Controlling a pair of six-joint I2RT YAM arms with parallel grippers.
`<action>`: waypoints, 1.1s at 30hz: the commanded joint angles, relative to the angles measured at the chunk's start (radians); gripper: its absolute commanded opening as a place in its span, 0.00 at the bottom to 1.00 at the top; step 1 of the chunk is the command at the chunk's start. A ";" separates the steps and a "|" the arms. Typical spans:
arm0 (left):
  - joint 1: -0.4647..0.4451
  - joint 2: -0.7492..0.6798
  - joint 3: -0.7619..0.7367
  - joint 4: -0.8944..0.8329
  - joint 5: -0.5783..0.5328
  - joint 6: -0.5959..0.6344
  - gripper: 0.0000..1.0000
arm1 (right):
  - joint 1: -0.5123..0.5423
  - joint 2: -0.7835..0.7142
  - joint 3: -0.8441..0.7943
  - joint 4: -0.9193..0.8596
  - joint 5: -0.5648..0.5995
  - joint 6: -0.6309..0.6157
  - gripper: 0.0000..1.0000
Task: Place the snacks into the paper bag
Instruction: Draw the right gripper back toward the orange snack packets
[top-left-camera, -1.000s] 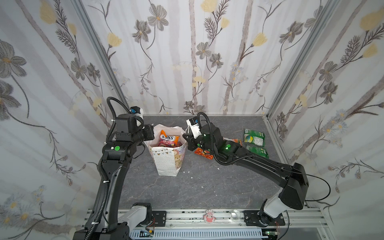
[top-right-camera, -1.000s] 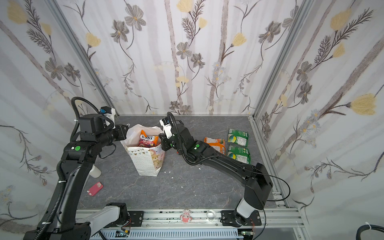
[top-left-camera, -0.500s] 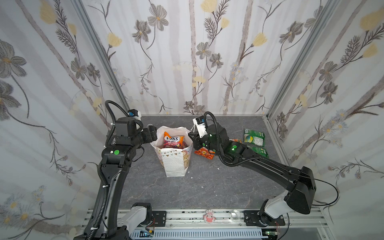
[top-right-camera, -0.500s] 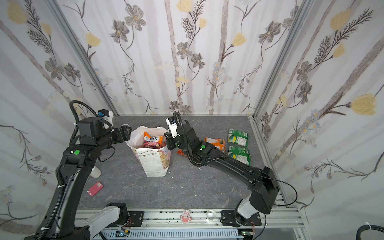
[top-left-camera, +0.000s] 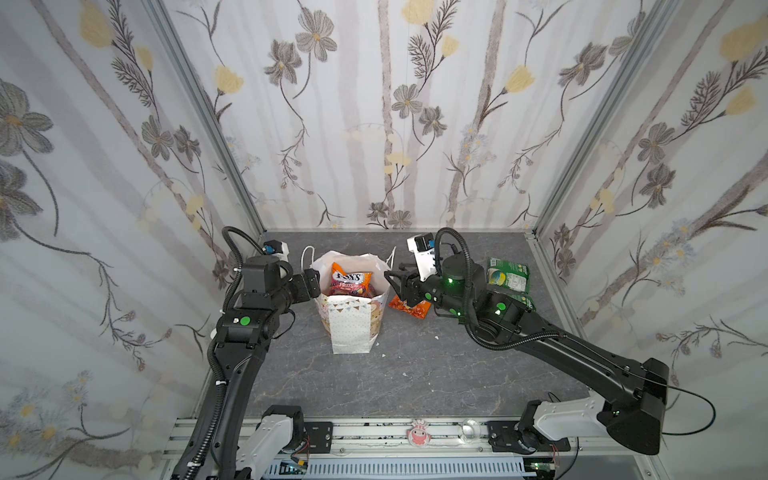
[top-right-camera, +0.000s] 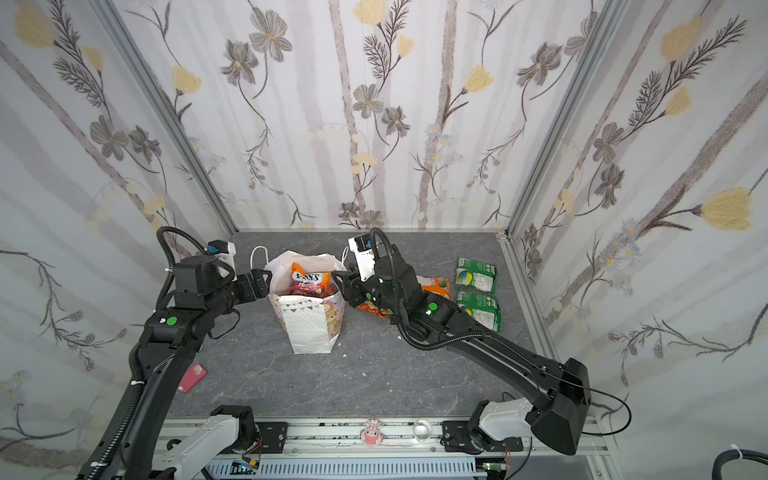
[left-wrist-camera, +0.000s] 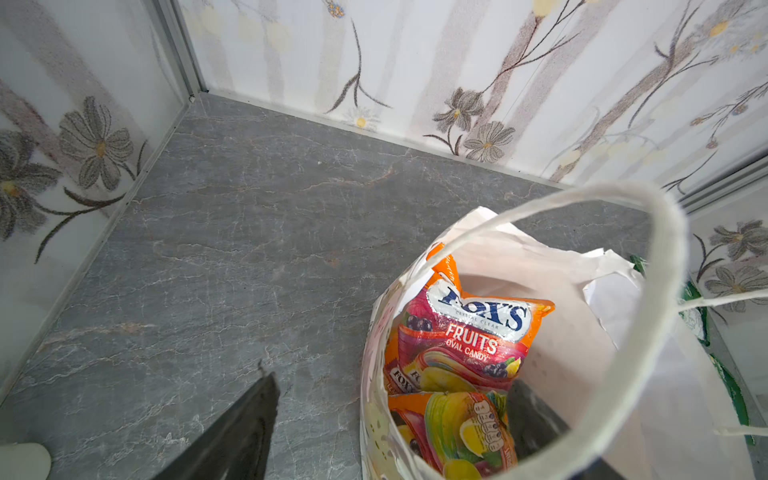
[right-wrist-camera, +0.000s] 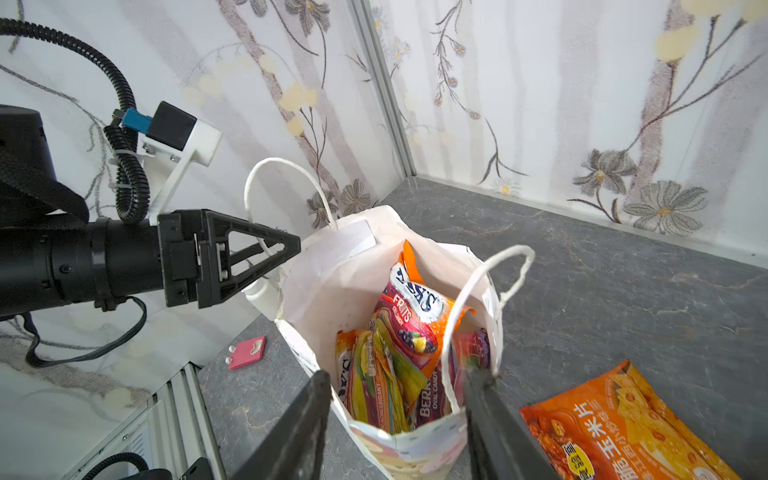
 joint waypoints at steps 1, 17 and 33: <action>0.000 0.005 -0.019 0.100 0.004 -0.026 0.86 | 0.001 -0.082 -0.077 0.002 0.033 0.046 0.52; 0.001 -0.016 -0.172 0.312 0.051 -0.034 0.85 | -0.199 -0.265 -0.462 0.071 -0.054 0.239 0.54; 0.001 -0.027 -0.193 0.293 0.016 -0.006 0.84 | -0.442 0.005 -0.664 0.354 -0.358 0.337 0.57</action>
